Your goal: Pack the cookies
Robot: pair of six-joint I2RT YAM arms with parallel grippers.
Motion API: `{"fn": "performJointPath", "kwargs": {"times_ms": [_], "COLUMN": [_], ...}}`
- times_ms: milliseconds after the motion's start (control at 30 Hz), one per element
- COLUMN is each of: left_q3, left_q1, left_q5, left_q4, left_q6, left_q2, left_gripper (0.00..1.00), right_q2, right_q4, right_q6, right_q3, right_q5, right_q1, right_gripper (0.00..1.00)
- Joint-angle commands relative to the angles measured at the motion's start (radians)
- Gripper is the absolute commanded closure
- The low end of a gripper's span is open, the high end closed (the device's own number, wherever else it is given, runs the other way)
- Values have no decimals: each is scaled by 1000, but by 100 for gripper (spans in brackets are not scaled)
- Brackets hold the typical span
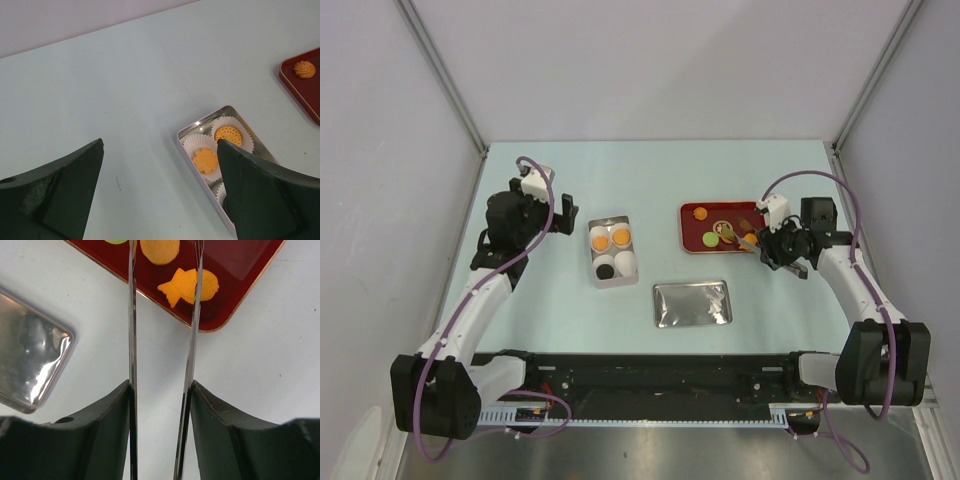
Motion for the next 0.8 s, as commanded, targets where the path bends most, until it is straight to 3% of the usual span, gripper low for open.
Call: {"fn": "performJointPath", "kwargs": {"times_ms": [0, 767], "left_q3": [16, 16], "left_q1": [-4, -6], "left_q5": [21, 20], "left_q4": [19, 20], "left_q6": [8, 10], "left_q2": [-4, 0], "left_gripper": [0, 0], "right_q2": [-22, 64], "right_q4": [14, 83], "right_q6": [-26, -29], "right_q3": [-7, -15], "right_q5": [-35, -34], "right_q1": [-14, -17], "right_gripper": [48, 47]}}
